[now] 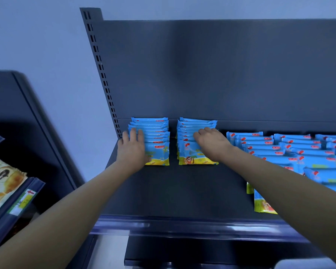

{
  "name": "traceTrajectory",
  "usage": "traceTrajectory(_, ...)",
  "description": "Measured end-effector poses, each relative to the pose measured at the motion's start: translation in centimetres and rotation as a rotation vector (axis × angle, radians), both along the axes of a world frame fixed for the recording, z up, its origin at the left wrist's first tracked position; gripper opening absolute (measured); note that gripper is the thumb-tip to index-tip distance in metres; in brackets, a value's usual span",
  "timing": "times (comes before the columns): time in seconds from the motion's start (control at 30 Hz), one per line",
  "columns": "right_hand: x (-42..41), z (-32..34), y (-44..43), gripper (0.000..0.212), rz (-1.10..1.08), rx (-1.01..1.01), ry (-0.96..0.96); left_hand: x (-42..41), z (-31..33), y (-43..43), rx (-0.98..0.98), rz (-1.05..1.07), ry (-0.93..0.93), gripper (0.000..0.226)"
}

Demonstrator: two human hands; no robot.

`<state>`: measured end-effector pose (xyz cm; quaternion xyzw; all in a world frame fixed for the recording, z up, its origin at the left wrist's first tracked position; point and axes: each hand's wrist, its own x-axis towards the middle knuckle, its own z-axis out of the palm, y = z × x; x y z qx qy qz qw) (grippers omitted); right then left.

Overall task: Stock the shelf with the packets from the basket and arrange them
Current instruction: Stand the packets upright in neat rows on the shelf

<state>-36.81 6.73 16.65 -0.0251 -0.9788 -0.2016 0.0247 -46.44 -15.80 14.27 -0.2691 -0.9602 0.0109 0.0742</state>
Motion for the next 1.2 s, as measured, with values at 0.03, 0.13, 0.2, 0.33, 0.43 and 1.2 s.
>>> traceTrajectory(0.03, 0.0, 0.0, 0.0, 0.032, 0.006, 0.003, 0.002, 0.3, 0.3, 0.4, -0.001, -0.018, 0.027, 0.097)
traceTrajectory(0.13, 0.0, -0.1, 0.1, 0.035, 0.006, -0.008, -0.005, 1.3, 1.1, 2.0, 0.074, -0.135, 0.039, 0.09)
traceTrajectory(0.2, 0.0, -0.2, 0.2, 0.033, -0.008, -0.02, -0.002, 2.1, 1.5, 3.2, 0.131, -0.227, 0.035, 0.084)
traceTrajectory(0.33, 0.4, 0.2, 1.0, 0.035, -0.048, -0.044, -0.011, 3.1, 1.8, 5.1, 0.194, -0.347, 0.011, 0.08)
traceTrajectory(0.43, 1.2, 0.7, 1.9, 0.039, -0.073, -0.118, -0.015, 3.7, 1.9, 6.2, 0.183, -0.414, 0.02, 0.074)
traceTrajectory(1.2, 7.0, 2.0, 19.2, 0.056, -0.451, -0.722, -0.196, 16.4, -0.9, 23.2, 0.054, -0.753, -0.252, 0.112)
